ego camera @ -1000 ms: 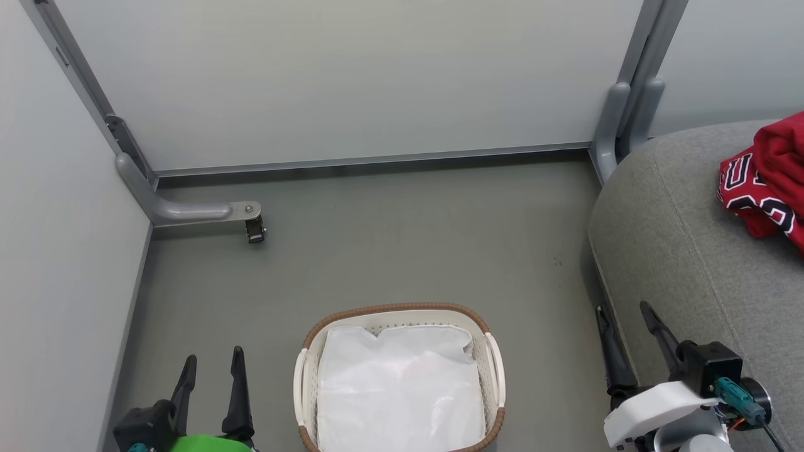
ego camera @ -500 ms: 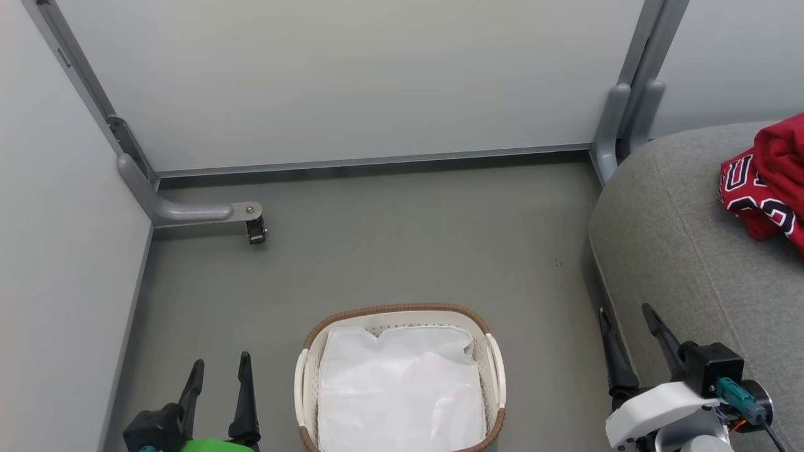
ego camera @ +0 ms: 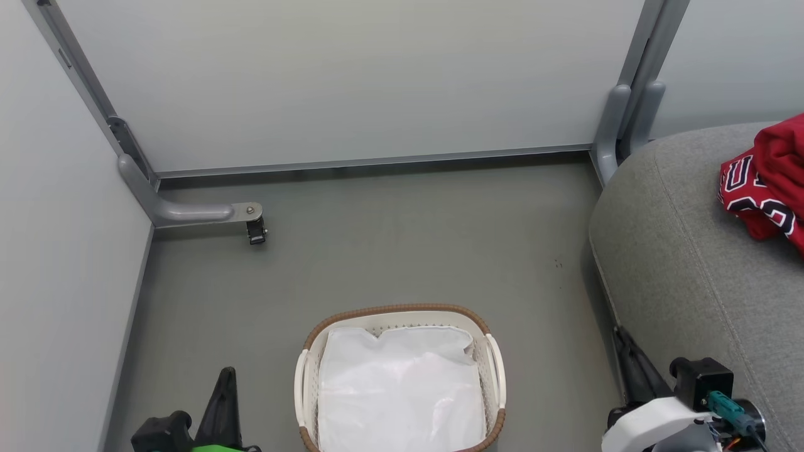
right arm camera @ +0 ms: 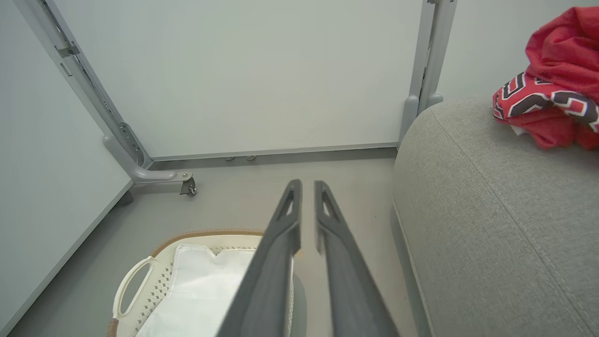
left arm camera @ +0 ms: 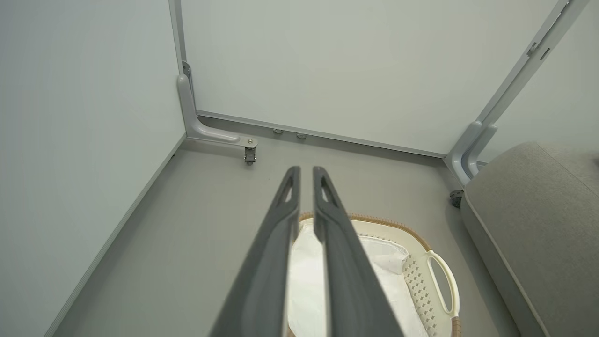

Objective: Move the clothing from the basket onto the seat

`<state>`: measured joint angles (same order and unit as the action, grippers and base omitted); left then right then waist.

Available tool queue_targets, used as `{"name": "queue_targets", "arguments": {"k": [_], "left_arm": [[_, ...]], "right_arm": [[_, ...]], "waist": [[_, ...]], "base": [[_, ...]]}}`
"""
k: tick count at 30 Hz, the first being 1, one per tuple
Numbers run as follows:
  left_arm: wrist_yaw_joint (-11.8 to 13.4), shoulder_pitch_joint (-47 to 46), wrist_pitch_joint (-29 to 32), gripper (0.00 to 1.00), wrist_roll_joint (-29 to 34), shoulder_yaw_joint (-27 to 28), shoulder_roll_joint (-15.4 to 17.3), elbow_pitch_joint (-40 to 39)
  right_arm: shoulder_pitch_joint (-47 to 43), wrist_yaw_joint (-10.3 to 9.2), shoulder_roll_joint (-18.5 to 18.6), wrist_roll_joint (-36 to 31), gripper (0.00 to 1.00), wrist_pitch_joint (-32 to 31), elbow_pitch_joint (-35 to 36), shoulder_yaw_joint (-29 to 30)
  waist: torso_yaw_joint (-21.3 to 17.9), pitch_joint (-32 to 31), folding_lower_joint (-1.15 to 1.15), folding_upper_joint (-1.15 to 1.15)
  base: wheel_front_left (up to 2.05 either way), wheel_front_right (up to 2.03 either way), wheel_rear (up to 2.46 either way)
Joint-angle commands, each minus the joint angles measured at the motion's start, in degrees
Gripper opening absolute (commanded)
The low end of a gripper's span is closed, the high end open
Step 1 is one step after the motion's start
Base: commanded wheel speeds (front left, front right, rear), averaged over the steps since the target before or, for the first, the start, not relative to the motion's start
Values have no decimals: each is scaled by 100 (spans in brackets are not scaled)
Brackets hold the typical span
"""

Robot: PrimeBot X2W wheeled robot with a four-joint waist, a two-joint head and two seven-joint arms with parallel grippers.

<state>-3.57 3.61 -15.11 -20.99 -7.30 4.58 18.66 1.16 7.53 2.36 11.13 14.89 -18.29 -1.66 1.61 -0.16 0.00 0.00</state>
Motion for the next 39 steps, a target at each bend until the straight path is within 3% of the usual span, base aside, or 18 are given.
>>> {"name": "queue_targets", "arguments": {"k": [1,17,39], "left_arm": [[-6,-19,35,0,-96,25,0,-17],[-90,-239,487,0,-1579,318,-36,-118],[-182,-472,973,0,-3203,633,-77,-224]], "right_arm": [[21,0,3,113,0,-33,15,15],[134,-1,16,1805,0,-478,115,187],[259,-2,31,3645,0,-962,217,375]], "waist": [[-1,0,0,0],[-22,5,0,0],[-49,10,0,0]], "base": [[0,0,0],[0,0,0],[0,0,0]]}}
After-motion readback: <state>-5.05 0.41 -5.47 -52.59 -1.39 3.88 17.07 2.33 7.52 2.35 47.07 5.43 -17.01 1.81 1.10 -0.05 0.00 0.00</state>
